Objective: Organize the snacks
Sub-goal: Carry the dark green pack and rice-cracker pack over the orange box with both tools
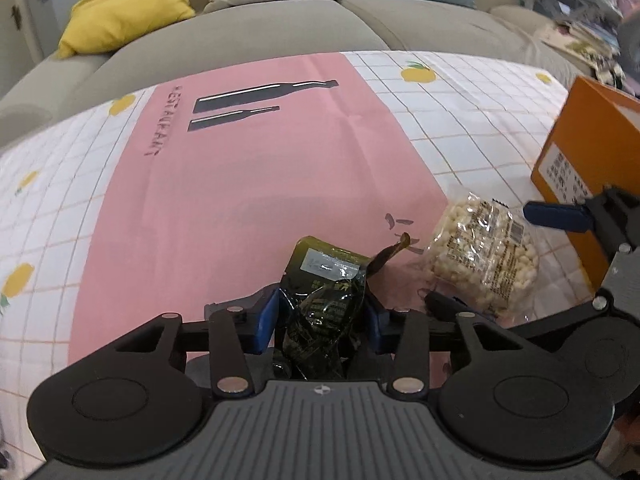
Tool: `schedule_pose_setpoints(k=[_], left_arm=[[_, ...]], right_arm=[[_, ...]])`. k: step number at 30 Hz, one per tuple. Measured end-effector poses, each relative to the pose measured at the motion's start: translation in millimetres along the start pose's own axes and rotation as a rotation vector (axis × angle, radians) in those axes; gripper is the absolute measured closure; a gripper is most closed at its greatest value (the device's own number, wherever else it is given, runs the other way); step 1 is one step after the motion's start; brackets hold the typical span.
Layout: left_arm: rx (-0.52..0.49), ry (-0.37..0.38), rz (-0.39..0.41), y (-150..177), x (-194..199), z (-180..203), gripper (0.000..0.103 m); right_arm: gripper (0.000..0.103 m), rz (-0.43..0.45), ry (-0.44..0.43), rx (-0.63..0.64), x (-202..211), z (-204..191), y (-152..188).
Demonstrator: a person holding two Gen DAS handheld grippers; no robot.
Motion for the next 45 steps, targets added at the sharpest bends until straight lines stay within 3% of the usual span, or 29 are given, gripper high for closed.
schedule_pose_setpoints(k=[6, 9, 19, 22, 23, 29, 40, 45], left_arm=[[0.028, 0.008, -0.003, -1, -1, -2, 0.054], [0.032, 0.008, -0.002, -1, -1, -2, 0.054], [0.055, 0.016, -0.003, -2, 0, -4, 0.055], [0.094, 0.028, 0.009, -2, 3, -7, 0.057], [0.097, 0.034, 0.018, -3, 5, -7, 0.064], [0.132, 0.043, 0.008, -4, 10, -7, 0.065], [0.143, 0.05, 0.145, -31, 84, -1, 0.065], [0.164, 0.091, 0.194, -41, 127, 10, 0.065]], right_arm=[[0.007, -0.012, -0.03, -0.041, -2, 3, 1], [0.018, -0.004, -0.028, -0.05, -1, 5, 1], [0.024, -0.006, -0.032, -0.04, 1, 3, 1], [0.026, -0.001, -0.024, -0.032, 2, 2, 1], [0.026, 0.0, -0.022, -0.029, 3, 1, 1], [0.026, 0.028, 0.003, 0.007, 14, -4, -2], [0.026, 0.085, -0.006, -0.061, 64, 0, -15], [0.026, 0.14, -0.035, -0.174, 110, 16, -22]])
Point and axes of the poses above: each gripper's, at about its wrist camera, not at the fingertips, and x roughly against the way its jaws point, z to its right, y to its underside, the point moved 8 cm from there along -x, roughly the way its jaws point, and after that the axes turned 9 degrees about -z, right-handed, at the moved point
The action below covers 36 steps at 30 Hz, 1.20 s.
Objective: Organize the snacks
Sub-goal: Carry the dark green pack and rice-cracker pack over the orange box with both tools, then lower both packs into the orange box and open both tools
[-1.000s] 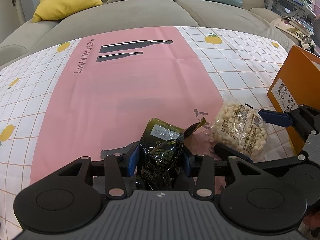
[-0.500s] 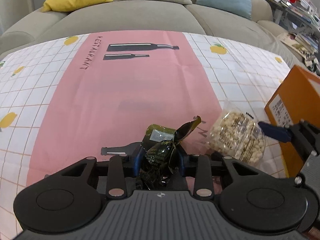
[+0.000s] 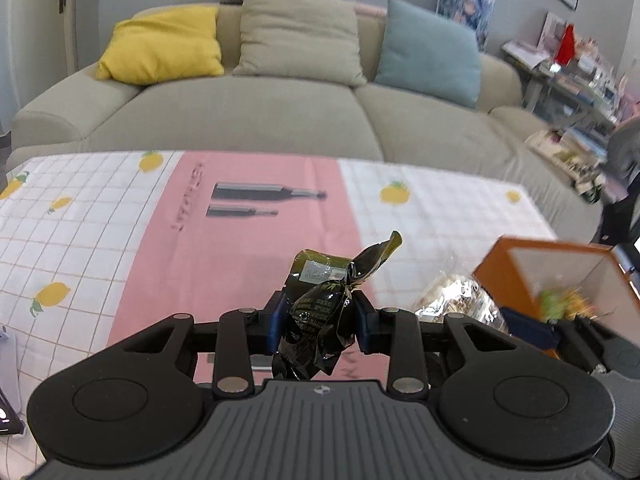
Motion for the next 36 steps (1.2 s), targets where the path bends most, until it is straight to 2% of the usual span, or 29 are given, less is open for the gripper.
schedule_pose_setpoints(k=[6, 10, 18, 21, 27, 31, 36], left_arm=[[-0.041, 0.07, 0.042, -10, 41, 41, 0.065], [-0.081, 0.135, 0.034, -14, 55, 77, 0.065], [-0.228, 0.286, -0.066, -23, 41, 167, 0.065], [-0.28, 0.308, -0.127, -26, 24, 196, 0.065], [-0.375, 0.284, -0.266, -27, -28, 244, 0.065], [-0.493, 0.204, -0.314, -19, -65, 265, 0.065], [-0.601, 0.111, -0.381, -5, -105, 270, 0.065]], right_arm=[[0.026, 0.073, -0.016, -0.099, 58, 21, -14], [0.026, 0.081, -0.023, -0.142, 89, 46, -15], [0.026, -0.007, -0.018, -0.23, 134, 133, 4], [0.026, -0.07, -0.001, -0.258, 141, 170, 12], [0.026, -0.23, 0.071, -0.28, 131, 238, 26], [0.026, -0.349, 0.098, -0.285, 113, 274, 38], [0.026, -0.503, 0.092, -0.295, 82, 292, 54]])
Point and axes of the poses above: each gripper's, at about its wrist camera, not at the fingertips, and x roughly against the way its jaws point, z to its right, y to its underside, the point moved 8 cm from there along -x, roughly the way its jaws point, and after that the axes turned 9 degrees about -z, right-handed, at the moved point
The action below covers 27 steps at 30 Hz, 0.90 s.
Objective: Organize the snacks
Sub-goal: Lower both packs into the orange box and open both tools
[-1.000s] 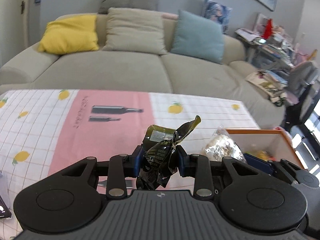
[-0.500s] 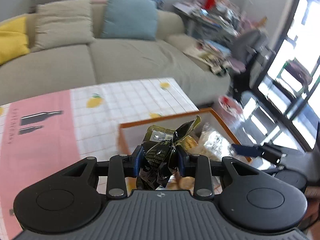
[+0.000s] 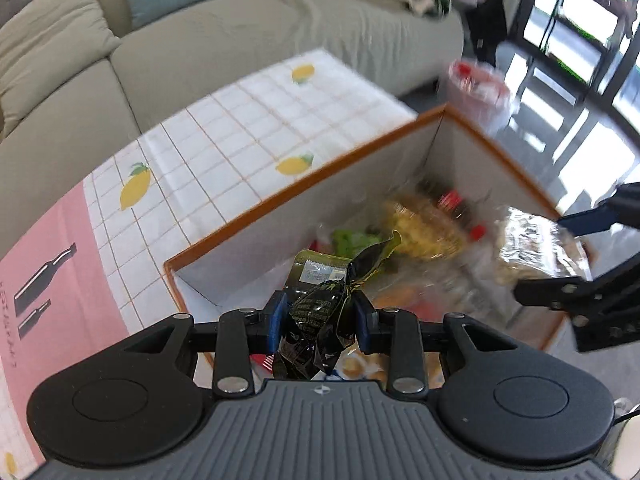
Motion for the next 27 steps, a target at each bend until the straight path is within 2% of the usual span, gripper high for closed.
schedule_pose_setpoints(k=[6, 12, 16, 19, 21, 25, 27], left_arm=[[-0.098, -0.086, -0.065, -1, -32, 3, 0.065], [-0.111, -0.107, -0.106, -3, -49, 1, 0.064], [-0.107, -0.09, -0.129, -2, -55, 0, 0.063], [-0.1, -0.088, -0.123, -4, -54, 0, 0.058], [-0.103, -0.094, -0.113, -5, -51, 0, 0.045], [-0.114, -0.1, -0.093, -6, -37, 0, 0.037], [-0.11, -0.085, -0.079, -5, -25, 0, 0.036]], right_arm=[[0.026, -0.13, -0.017, 0.02, -32, 0, -2], [0.026, -0.205, -0.015, 0.006, -55, 5, -4], [0.025, -0.242, -0.009, 0.014, -63, 3, -2], [0.023, -0.266, -0.014, 0.016, -66, -1, -1], [0.023, -0.278, -0.001, 0.026, -69, -2, -1], [0.019, -0.29, 0.012, 0.019, -69, -2, 1], [0.012, -0.296, 0.012, 0.012, -67, -3, 1]])
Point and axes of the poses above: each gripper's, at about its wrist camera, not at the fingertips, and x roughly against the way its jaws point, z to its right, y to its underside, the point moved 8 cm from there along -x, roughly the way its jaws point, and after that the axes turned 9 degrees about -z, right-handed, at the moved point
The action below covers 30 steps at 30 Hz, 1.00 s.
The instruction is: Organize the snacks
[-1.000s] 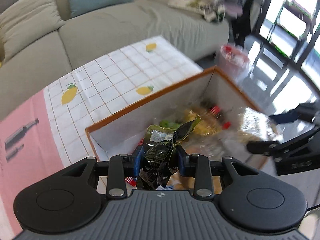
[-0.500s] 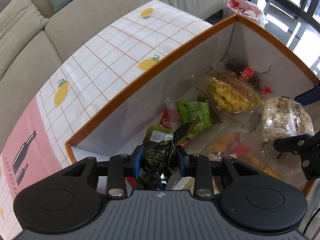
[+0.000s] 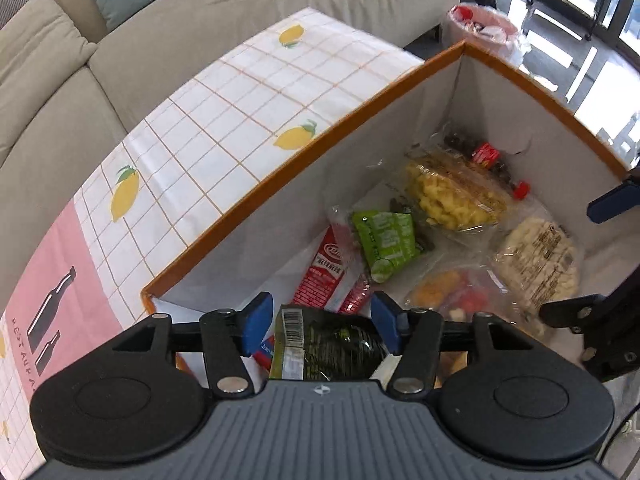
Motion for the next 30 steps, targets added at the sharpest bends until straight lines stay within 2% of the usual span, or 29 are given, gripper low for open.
schedule_pose_setpoints(k=[3, 7, 14, 18, 22, 24, 28, 30], left_arm=[[0.021, 0.012, 0.04, 3, 21, -2, 0.036], [0.056, 0.015, 0.122, 7, 59, -6, 0.036], [0.076, -0.069, 0.295, 28, 139, -12, 0.036], [0.095, -0.103, 0.386, 47, 180, -14, 0.036], [0.134, -0.121, 0.481, 76, 219, -14, 0.036], [0.153, -0.125, 0.501, 92, 234, -13, 0.036], [0.174, -0.18, 0.53, 124, 256, -9, 0.036], [0.195, -0.2, 0.54, 140, 263, -7, 0.036]], right_arm=[[0.012, 0.005, 0.003, -0.008, 8, -1, 2], [0.012, 0.057, 0.007, -0.015, 36, -6, 7], [0.012, 0.188, 0.025, -0.028, 97, -24, 22], [0.012, 0.301, 0.031, -0.039, 139, -40, 37], [0.011, 0.454, 0.059, -0.024, 181, -61, 59], [0.011, 0.53, 0.072, -0.021, 198, -73, 72], [0.008, 0.667, 0.061, -0.056, 225, -93, 103], [0.007, 0.724, 0.097, -0.08, 231, -103, 119]])
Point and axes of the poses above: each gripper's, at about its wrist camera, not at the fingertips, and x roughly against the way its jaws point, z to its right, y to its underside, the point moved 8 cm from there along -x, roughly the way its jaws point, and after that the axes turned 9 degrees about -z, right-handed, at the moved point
